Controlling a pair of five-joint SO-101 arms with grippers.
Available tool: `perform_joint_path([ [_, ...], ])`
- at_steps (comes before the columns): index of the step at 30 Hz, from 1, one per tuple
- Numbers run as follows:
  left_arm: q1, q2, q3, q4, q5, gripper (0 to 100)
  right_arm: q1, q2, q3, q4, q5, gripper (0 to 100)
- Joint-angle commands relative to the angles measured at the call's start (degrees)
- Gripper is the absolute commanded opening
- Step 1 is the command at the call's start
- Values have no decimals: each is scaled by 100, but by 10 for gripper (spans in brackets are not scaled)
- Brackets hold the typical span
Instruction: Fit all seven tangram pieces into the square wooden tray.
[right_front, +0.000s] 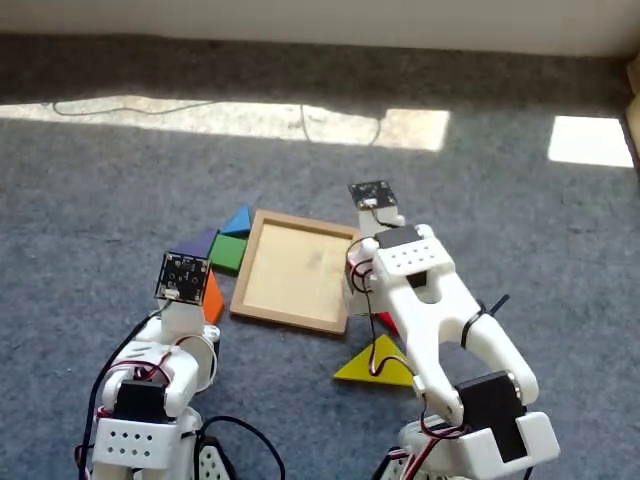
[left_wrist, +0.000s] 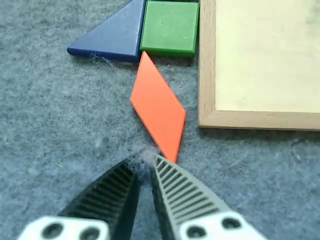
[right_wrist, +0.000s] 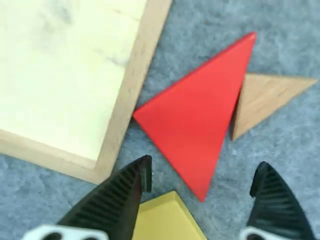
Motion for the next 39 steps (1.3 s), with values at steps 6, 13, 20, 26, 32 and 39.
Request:
perform_joint_path([
  [6,-66,-57,163,26,-35,12,-233,-4,-312,-110,-70,310],
  [13,-66,-57,163,26,-35,12,-242,-4,-303,-251,-246,310],
  [20,-66,-57,163,26,-35,12,-268,-4,-303,-462,-484,310],
  [26,-66,-57,163,26,-35,12,-321,725,-382,-453,-765,310],
  [32,-66,-57,163,26,-35,12,-312,1226,-1112,-426,-791,310],
  [39,-66,-57,163,26,-35,12,-286,1156,-1209,-470,-985,310],
])
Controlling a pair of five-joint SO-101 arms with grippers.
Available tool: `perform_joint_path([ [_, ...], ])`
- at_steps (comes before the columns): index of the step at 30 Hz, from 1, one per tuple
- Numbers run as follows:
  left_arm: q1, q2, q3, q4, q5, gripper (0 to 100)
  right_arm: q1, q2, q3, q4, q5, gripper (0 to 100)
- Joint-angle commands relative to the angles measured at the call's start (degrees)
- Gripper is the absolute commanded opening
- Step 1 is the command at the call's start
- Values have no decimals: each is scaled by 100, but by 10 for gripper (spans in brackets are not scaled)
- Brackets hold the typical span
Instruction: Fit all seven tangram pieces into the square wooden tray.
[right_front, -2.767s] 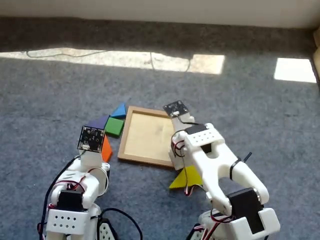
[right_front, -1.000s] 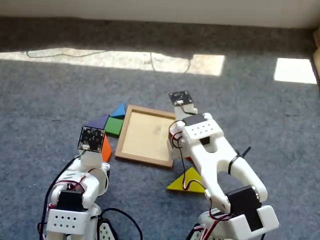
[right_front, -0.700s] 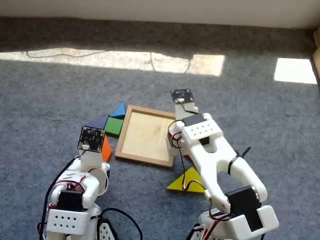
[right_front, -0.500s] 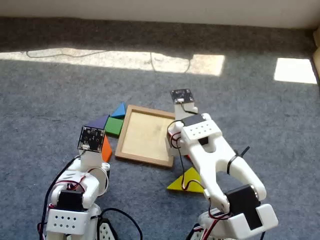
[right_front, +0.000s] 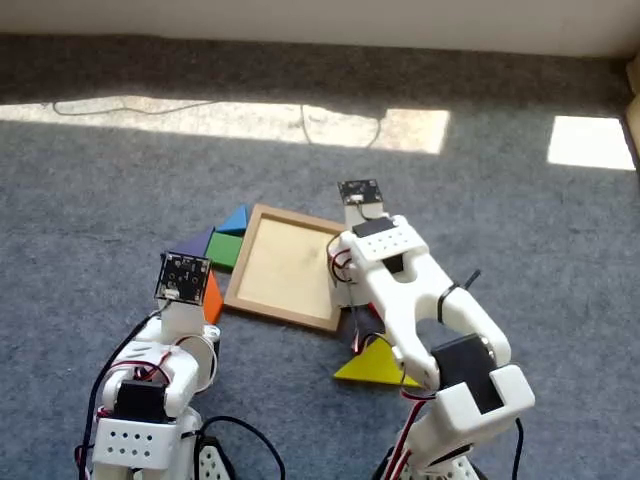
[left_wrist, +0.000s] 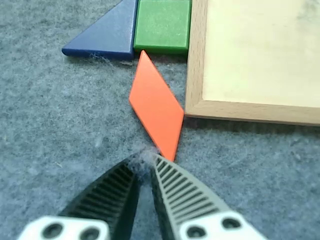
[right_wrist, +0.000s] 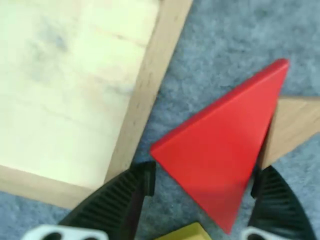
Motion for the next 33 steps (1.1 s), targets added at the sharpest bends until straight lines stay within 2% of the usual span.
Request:
perform_joint_path([
  [1,-66,-57,163,26,-35,12,-31,-57,-426,-127,-396,310],
  [4,-66,-57,163,26,-35,12,-31,-48,-532,-224,-633,310],
  [13,-66,-57,163,26,-35,12,-31,-40,-576,-611,-651,310],
  [23,-66,-57,163,26,-35,12,-31,-40,-453,-356,-598,310],
  [27,-66,-57,163,26,-35,12,-31,-40,-418,-171,-299,310],
  [33,-66,-57,163,26,-35,12,-31,-40,-400,-92,-237,310],
])
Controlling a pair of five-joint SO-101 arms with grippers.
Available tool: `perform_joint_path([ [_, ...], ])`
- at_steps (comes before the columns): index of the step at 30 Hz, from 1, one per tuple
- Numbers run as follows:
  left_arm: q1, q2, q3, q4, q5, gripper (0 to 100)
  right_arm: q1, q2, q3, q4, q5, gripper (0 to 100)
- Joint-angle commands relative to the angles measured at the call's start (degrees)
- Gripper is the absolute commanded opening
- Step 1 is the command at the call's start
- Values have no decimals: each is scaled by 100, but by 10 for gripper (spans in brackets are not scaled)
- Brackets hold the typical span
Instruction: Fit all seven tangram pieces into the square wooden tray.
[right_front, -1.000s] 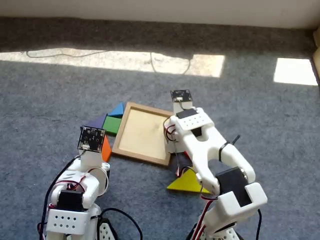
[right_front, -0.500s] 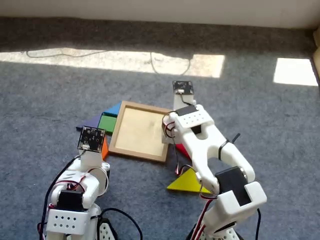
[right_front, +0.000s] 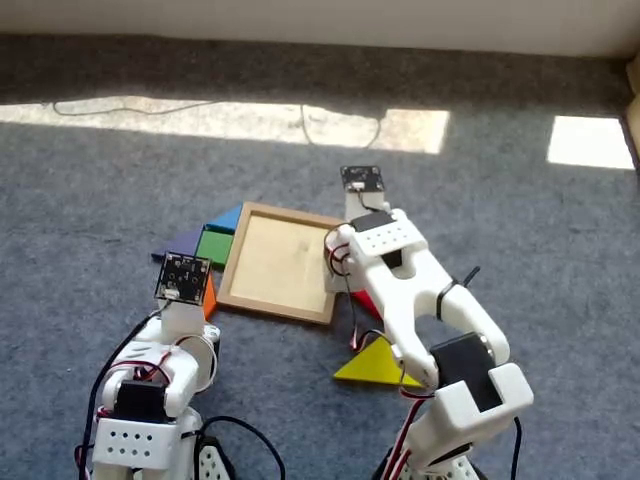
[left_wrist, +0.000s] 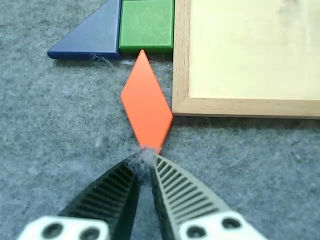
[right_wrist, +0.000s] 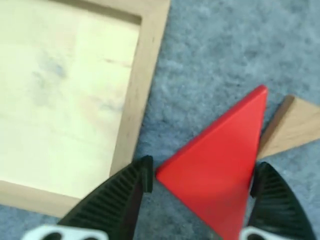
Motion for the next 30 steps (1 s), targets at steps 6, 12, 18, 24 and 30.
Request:
perform_joint_path([
  [6,-66,-57,163,26,-35,12,-31,-40,-136,92,70,310],
  [12,-66,-57,163,26,-35,12,-22,-31,-136,92,70,265],
  [18,-66,-57,163,26,-35,12,127,-40,-4,92,79,189],
  [24,-66,-57,163,26,-35,12,347,-163,48,268,431,184],
  [30,-66,-57,163,26,-35,12,347,-1112,48,655,589,184],
])
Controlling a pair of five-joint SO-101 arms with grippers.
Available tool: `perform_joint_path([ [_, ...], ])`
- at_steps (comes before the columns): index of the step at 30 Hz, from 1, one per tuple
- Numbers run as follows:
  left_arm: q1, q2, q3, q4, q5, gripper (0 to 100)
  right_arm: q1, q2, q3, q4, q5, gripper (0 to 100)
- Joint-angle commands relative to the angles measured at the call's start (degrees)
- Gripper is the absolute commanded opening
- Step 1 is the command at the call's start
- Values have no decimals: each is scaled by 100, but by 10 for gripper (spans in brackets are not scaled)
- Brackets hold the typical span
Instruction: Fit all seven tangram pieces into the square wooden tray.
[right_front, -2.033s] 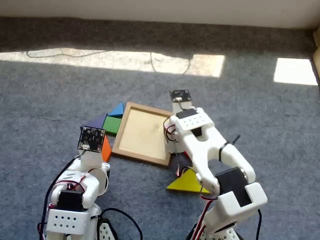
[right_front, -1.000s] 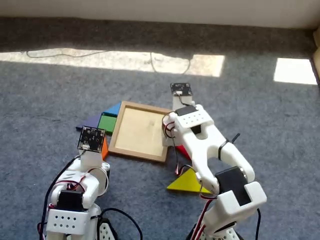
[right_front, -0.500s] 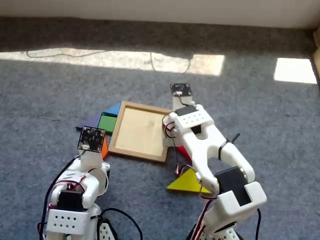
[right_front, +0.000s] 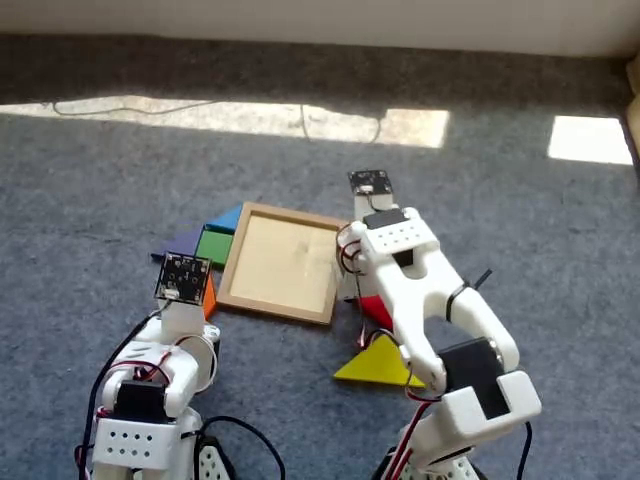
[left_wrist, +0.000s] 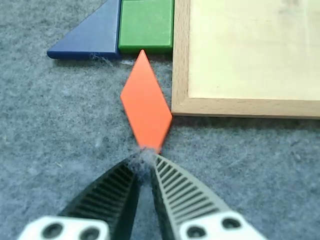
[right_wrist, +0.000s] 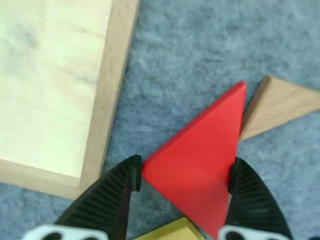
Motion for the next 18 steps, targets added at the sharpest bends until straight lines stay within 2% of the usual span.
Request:
perform_joint_path([
  [1,-66,-57,163,26,-35,12,84,-875,-22,110,88,184],
  [5,-66,-57,163,26,-35,12,57,-1288,-31,92,88,184],
  [14,-66,-57,163,26,-35,12,-901,-954,-954,119,35,184],
  [18,-66,-57,163,26,-35,12,-1112,-444,-1613,119,-598,184],
])
